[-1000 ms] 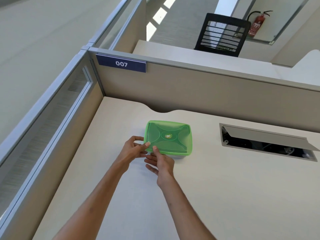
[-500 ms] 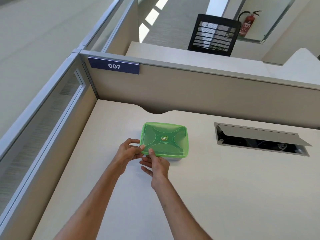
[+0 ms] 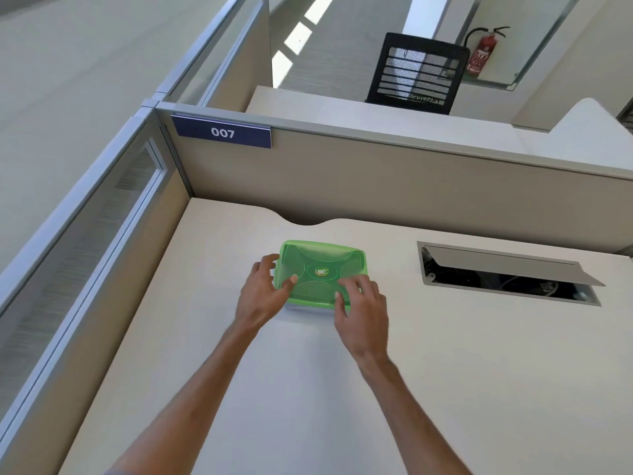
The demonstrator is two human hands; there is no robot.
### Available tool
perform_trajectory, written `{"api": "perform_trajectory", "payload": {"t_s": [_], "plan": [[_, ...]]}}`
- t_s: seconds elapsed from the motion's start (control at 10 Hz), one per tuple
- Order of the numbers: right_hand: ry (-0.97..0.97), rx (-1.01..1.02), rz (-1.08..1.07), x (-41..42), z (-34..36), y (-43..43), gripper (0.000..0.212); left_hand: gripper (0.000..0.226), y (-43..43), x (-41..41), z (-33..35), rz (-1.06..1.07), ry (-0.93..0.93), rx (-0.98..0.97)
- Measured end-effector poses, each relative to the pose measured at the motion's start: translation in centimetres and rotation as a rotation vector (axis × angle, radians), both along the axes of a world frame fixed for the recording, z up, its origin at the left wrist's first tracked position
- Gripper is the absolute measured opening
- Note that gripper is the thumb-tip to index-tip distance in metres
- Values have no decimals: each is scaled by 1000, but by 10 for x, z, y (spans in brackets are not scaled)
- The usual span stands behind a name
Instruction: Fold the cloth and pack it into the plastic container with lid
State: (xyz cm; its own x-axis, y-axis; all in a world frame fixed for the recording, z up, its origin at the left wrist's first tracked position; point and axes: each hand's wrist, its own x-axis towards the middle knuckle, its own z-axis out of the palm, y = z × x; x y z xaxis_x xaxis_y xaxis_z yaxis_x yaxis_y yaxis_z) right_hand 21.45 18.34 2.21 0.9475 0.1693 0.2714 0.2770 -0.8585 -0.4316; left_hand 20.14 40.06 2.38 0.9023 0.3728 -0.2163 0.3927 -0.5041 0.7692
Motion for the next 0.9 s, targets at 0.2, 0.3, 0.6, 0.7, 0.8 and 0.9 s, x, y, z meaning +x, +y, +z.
{"api": "perform_trajectory", "payload": {"t_s": [0.2, 0.3, 0.6, 0.7, 0.8, 0.9], "plan": [[121, -183, 76, 18, -10, -27, 43, 74, -25, 10, 1, -66, 91, 190], [139, -203, 95, 20, -9, -35, 44, 76, -34, 11, 2, -87, 115, 228], [206, -265, 167, 27, 3, -49, 47, 70, -53, 0, -1, -221, 185, 375], [256, -296, 195, 26, 10, -47, 50, 70, -54, -5, -3, -305, 165, 516], [288, -317, 218, 26, 16, -52, 52, 82, -62, -2, -6, -417, 66, 672], [289, -303, 221, 22, 24, -57, 54, 88, -72, 3, 0, -420, -33, 729]]}}
